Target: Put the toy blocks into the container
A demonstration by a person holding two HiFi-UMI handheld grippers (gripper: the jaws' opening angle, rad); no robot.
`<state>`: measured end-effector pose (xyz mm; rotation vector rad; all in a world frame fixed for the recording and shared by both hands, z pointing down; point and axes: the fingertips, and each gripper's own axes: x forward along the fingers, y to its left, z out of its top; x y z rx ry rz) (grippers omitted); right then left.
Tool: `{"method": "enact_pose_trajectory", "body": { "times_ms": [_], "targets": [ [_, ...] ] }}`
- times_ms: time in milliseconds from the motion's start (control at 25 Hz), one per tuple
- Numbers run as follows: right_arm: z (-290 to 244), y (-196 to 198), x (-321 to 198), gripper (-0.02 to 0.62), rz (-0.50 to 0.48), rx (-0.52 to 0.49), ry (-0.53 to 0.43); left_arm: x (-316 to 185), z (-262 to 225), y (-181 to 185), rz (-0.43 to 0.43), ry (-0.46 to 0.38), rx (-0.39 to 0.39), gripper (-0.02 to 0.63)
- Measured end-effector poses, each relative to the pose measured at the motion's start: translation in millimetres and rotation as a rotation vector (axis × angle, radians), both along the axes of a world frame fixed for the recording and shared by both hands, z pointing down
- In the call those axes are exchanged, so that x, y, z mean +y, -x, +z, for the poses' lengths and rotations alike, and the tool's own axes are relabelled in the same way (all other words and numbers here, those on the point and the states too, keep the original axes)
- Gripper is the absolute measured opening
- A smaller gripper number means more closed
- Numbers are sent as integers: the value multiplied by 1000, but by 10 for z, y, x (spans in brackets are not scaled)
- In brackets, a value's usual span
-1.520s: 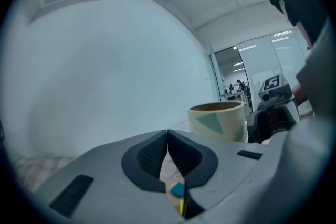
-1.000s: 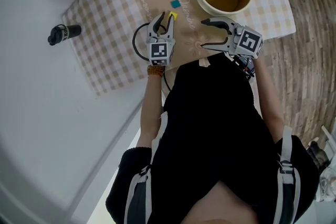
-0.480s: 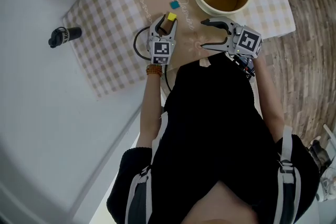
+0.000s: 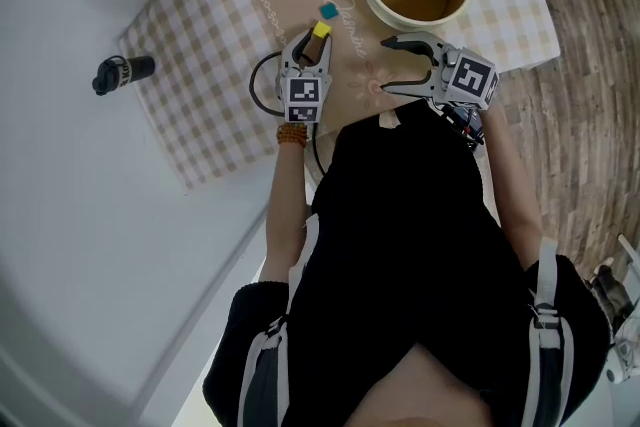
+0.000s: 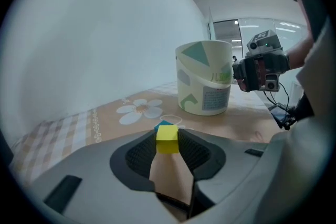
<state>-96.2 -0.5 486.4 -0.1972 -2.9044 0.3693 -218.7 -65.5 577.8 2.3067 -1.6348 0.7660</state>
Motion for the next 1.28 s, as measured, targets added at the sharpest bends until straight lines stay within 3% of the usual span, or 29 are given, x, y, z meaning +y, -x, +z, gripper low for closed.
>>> {"method": "enact_pose_trajectory", "body": {
  "times_ms": [400,640,920,1080,1280],
  "targets": [
    [-25,-133,-32,322,25,-24,-4,-108,-888,-358,91,-173,41,144],
    [1,-294,-124,322,51,-26,-8,-103,-1479,-824,217,-296,66,144],
    [-7,-673,-269,322,126,-26,-10,-215,-1697,-1225,276,-306,78,143],
    [9,-754,-232,322,133,-25,-5,-198,-1741,-1262,262,-300,92,141],
    [32,-817,-218,322,148,-31,2,-294,-1979,-1257,270,-311,42,143]
  ]
}}
